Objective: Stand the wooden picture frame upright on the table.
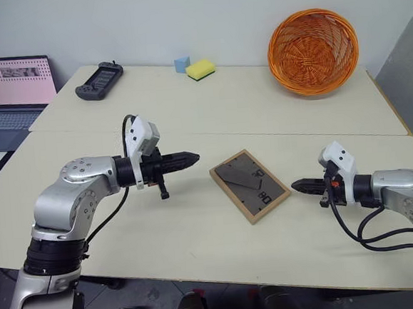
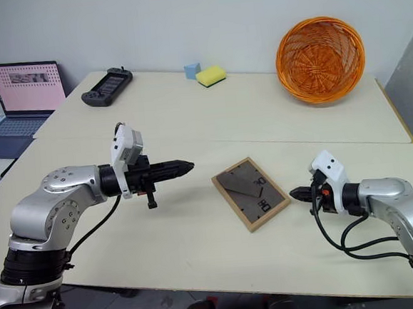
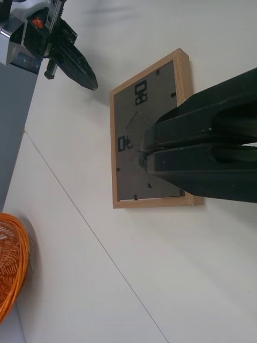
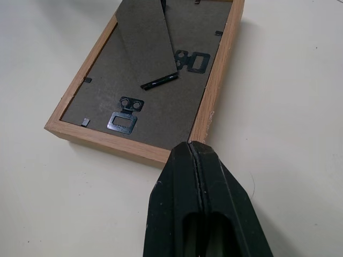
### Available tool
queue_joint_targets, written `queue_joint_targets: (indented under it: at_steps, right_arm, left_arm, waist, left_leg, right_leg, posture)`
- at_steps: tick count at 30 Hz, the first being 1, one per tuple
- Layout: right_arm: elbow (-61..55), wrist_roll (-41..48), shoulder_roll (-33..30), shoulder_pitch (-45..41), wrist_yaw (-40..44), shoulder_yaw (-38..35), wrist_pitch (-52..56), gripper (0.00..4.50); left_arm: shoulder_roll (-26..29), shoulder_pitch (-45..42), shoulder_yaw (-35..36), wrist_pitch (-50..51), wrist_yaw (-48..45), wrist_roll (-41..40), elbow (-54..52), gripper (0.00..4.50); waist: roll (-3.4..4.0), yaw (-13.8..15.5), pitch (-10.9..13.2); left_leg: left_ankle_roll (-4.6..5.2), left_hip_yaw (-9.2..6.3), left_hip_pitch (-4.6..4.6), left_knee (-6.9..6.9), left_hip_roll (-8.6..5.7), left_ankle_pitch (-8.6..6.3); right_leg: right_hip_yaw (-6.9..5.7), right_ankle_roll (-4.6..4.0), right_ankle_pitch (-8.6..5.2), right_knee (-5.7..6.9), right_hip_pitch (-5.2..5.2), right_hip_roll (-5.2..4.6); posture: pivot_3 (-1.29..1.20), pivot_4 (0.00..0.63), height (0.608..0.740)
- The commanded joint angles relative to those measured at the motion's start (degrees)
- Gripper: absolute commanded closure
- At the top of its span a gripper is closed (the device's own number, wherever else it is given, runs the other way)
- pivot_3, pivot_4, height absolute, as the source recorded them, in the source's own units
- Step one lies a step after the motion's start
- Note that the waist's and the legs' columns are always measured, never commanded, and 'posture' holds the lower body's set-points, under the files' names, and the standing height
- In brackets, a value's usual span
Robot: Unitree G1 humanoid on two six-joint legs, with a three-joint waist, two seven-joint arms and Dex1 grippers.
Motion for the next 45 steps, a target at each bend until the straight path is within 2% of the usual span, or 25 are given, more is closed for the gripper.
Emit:
queue_joint_targets:
  at_steps: [1,10,33,40,45]
  right_arm:
    - [-1.4,1.2,0.2,-1.0,-0.2,-2.3,0.1,4.5]
    - [-1.5,1.0,-0.2,-0.6,0.0,-2.6,0.3,4.5]
    - [-1.1,0.3,0.4,-0.9,-0.5,-2.0,-0.4,4.5]
    - [4.0,-7.3,3.6,-2.2,-4.6,1.6,-7.7,4.5]
    - [6.8,-11.3,7.6,-4.0,-7.2,3.5,-12.0,4.5]
  left_arm:
    - [0.1,-1.1,1.6,-0.8,0.5,-0.1,-0.8,4.48]
    - [4.5,1.7,-0.3,0.3,-5.4,-0.8,-4.6,4.48]
    - [4.7,2.2,-0.3,0.4,-5.5,0.4,-4.8,4.48]
    - [5.8,8.4,-4.9,-5.4,-5.4,8.0,-1.2,4.48]
    - [1.8,8.9,-8.9,-11.4,-3.2,13.9,5.0,4.48]
  waist:
    - [0.0,0.0,0.0]
    - [0.0,-0.1,0.0]
    - [0.0,0.0,0.0]
    - [0.01,-0.2,0.0]
    - [0.01,0.0,0.0]
  left_leg:
    - [0.0,0.0,0.0,0.0,0.0,0.0]
    - [0.0,0.0,0.0,-0.01,0.0,0.0]
    - [0.0,0.0,0.0,0.01,0.0,0.0]
    - [0.0,0.03,0.05,-0.02,0.0,0.0]
    - [0.0,0.03,0.01,0.02,-0.01,0.0]
  right_leg:
    - [0.0,0.0,0.0,0.0,0.0,0.0]
    - [0.0,0.0,0.0,0.01,-0.01,0.0]
    - [0.0,0.0,0.0,0.01,0.0,0.0]
    - [0.04,0.0,0.0,0.03,0.0,0.0]
    - [0.03,0.0,0.0,0.09,-0.05,0.0]
  posture:
    - [0.0,0.15,0.74]
    - [0.0,0.15,0.74]
    - [0.0,0.15,0.74]
    - [0.0,0.15,0.74]
    - [0.0,0.15,0.74]
